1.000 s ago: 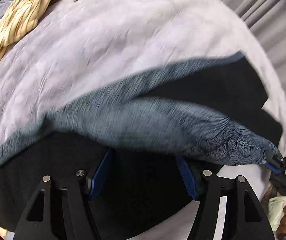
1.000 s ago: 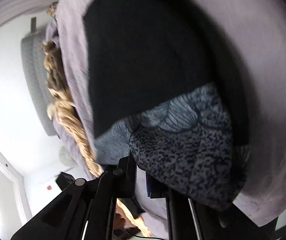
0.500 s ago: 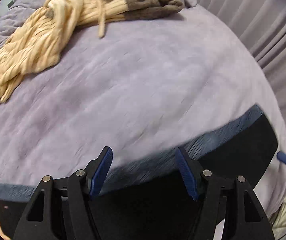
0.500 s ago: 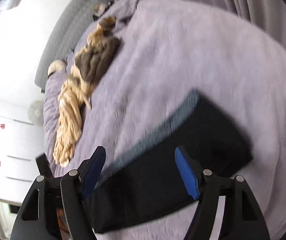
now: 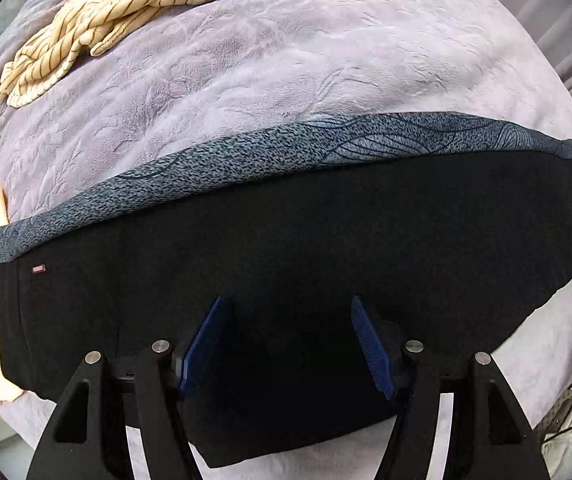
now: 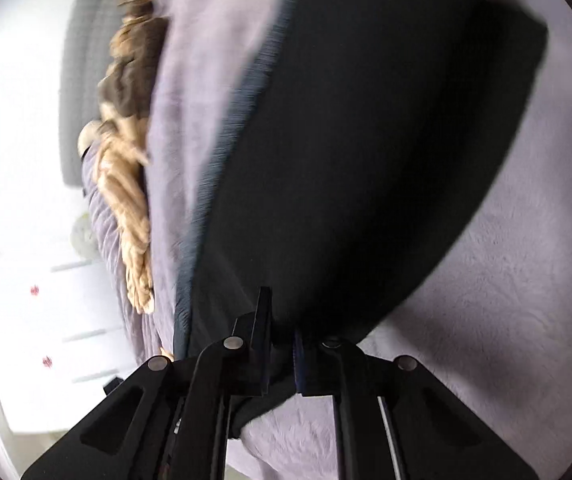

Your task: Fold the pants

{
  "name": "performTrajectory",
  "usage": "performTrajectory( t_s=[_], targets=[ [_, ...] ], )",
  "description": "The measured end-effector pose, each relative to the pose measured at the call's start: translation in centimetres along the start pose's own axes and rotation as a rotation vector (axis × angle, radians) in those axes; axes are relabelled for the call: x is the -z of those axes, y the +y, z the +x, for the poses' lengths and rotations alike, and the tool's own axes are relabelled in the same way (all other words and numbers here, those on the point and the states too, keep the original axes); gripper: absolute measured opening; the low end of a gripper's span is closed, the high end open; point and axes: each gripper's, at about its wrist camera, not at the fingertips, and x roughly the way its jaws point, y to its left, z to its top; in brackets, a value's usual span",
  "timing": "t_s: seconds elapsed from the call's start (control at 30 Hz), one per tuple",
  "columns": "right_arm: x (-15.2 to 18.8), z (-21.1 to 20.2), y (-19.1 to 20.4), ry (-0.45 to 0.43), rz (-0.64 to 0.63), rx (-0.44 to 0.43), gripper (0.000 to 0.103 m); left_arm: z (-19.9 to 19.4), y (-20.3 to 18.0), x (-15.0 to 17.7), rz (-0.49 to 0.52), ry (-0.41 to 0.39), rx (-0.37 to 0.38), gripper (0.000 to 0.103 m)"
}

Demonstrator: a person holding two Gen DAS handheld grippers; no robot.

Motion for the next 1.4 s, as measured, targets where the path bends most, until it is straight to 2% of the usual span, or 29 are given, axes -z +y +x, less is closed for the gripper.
performTrajectory(
  t_s=[0.07, 0.13, 0.17, 0.2, 0.27, 0.4, 0.47, 0.5, 0.53, 0.6, 0.67, 0.7, 0.8, 0.9, 0.97, 1.07, 1.13, 1.27, 1.33, 1.4],
  targets=[
    [1.0, -0.6, 0.9, 0.018, -0.067, 0.058, 0.009, 1.0, 0.0, 0.9, 0.0, 0.046, 0.002, 0.067],
    [1.7, 0.1, -0.7, 0.055, -0.057, 0.136, 0.012, 2.1, -0.2, 1.6, 0.002, 0.088, -0.019, 0.067],
    [1.8, 0.8, -2.2, 0.081, -0.02, 0.144, 0.015, 2.0, -0.4, 1.8, 0.009, 0.085, -0.025, 0.067],
    [1.8, 0.8, -3.5, 0.08, 0.048, 0.099, 0.018, 1.7, -0.6, 1.7, 0.015, 0.074, -0.022, 0.067],
    [1.7, -0.3, -3.6, 0.063, 0.082, 0.067, 0.021, 0.9, -1.0, 1.2, 0.016, 0.051, -0.002, 0.067],
    [0.9, -4.4, -1.1, -0.031, -0.075, 0.165, 0.029, -0.7, -1.8, -0.3, 0.045, 0.002, 0.006, 0.067],
    [-0.1, -6.6, -1.2, -0.124, -0.058, 0.24, 0.046, -0.6, -2.8, -1.4, 0.046, -0.009, 0.016, 0.067],
    [-0.7, -7.6, -1.9, -0.169, -0.025, 0.27, 0.062, -0.5, -3.4, -1.9, 0.045, -0.012, 0.024, 0.067],
    [-1.2, -8.3, -2.7, -0.193, 0.008, 0.273, 0.065, -0.4, -4.1, -2.3, 0.046, -0.015, 0.032, 0.067],
    [-2.2, -9.0, -4.2, -0.216, 0.075, 0.229, 0.063, -0.2, -5.6, -2.7, 0.063, -0.019, 0.041, 0.067],
    [-3.4, -8.9, -5.4, -0.228, 0.107, 0.178, 0.032, -0.1, -6.9, -2.8, 0.085, -0.02, 0.048, 0.067],
    [-4.2, -8.5, -5.6, -0.213, 0.119, 0.166, 0.009, 0.3, -8.1, -3.3, 0.097, -0.018, 0.051, 0.067],
    [-5.9, -7.9, -4.0, -0.223, 0.05, 0.134, 0.009, 1.1, -10.0, -3.7, 0.127, -0.005, 0.03, 0.067],
    [-7.0, -7.1, -2.6, -0.209, -0.01, 0.177, 0.009, 0.5, -11.6, -3.5, 0.122, -0.019, 0.043, 0.067],
    [-7.0, -7.3, -2.4, -0.182, -0.026, 0.257, 0.015, -0.4, -12.1, -4.2, 0.119, -0.059, 0.042, 0.067],
    [-6.0, -9.5, -1.4, -0.257, -0.01, 0.358, 0.017, -1.0, -12.1, -6.4, 0.088, -0.104, 0.044, 0.067],
    [-5.3, -10.3, 0.7, -0.303, -0.105, 0.345, 0.017, -0.7, -12.2, -8.0, 0.064, -0.125, 0.031, 0.067],
    [-7.3, -5.9, 4.7, -0.2, -0.298, 0.379, 0.018, 1.4, -11.5, -10.4, 0.012, -0.121, 0.002, 0.067],
    [-9.0, -3.2, 4.3, -0.153, -0.289, 0.408, 0.038, 3.1, -11.5, -10.3, 0.033, -0.112, -0.08, 0.067],
    [-10.4, -0.6, 2.9, -0.109, -0.244, 0.459, 0.038, 4.2, -10.3, -10.0, 0.037, -0.107, -0.105, 0.074]
  ],
)
